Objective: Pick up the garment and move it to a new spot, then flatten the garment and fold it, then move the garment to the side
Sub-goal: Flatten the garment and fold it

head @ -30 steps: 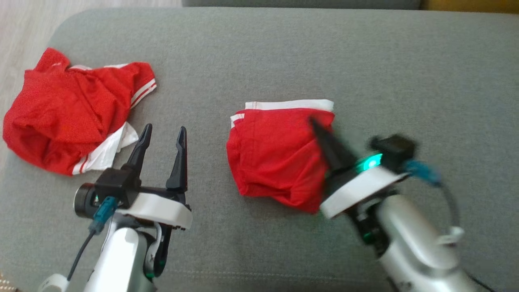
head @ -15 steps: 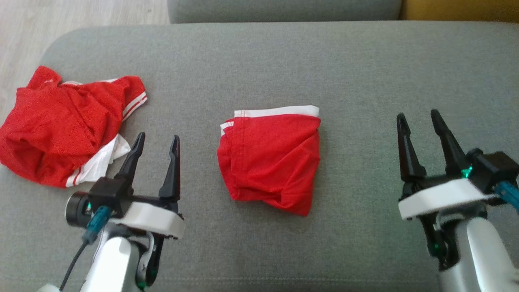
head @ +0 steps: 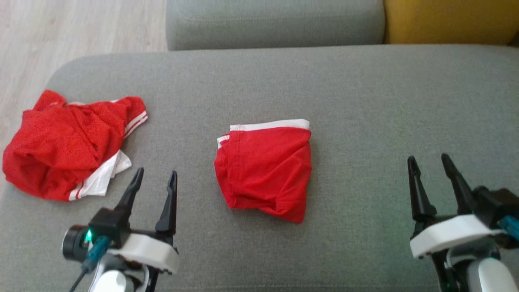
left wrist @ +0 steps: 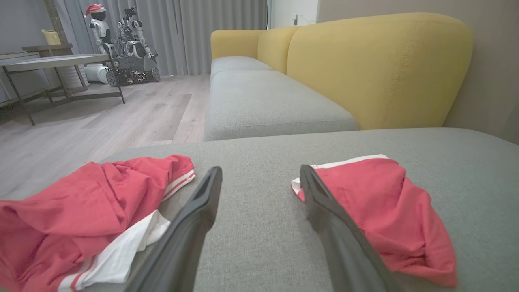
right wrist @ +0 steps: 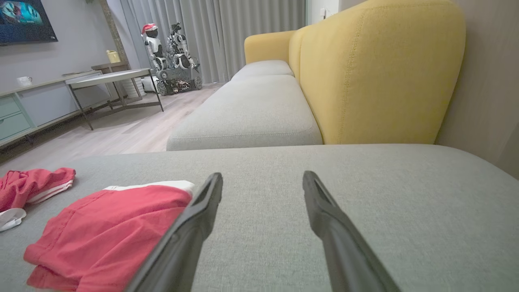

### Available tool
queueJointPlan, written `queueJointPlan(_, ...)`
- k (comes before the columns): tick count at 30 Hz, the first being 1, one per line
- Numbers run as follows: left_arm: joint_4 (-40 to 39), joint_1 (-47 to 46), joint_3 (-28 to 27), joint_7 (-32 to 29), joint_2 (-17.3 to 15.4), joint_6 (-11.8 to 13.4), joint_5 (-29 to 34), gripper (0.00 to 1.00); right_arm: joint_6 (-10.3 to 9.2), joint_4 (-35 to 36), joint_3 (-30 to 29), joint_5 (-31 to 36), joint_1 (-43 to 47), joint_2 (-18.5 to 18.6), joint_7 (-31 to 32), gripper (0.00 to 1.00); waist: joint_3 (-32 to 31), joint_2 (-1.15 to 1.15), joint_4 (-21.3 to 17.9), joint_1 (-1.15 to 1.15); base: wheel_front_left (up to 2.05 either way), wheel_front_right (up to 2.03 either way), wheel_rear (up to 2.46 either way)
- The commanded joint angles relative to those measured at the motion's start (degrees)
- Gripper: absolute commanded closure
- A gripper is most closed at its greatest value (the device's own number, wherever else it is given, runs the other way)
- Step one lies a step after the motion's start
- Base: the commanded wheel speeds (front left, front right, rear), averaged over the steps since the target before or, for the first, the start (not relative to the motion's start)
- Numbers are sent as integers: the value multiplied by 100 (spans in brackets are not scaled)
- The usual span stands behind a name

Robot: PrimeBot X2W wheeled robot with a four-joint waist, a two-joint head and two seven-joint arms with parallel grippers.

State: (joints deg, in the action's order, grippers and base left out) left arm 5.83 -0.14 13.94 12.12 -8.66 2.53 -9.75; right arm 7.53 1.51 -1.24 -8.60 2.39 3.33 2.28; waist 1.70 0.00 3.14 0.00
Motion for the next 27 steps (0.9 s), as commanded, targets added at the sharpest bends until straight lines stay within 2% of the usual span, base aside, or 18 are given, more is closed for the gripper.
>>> queueJointPlan(1,-218,-135,-200,-28,-101,22,-46,0,-4,261,87,-44,-75,6,21,0,-89,0,-2,0,0,0,0)
queueJointPlan(13,-384,139,-155,-160,-168,42,-153,0,-4,451,96,-131,244,-33,155,0,-350,0,18,0,0,0,0)
queueJointPlan(27,-392,124,-129,-171,-204,95,-206,0,-4,396,115,-195,220,-44,176,0,-364,0,2,0,0,0,0)
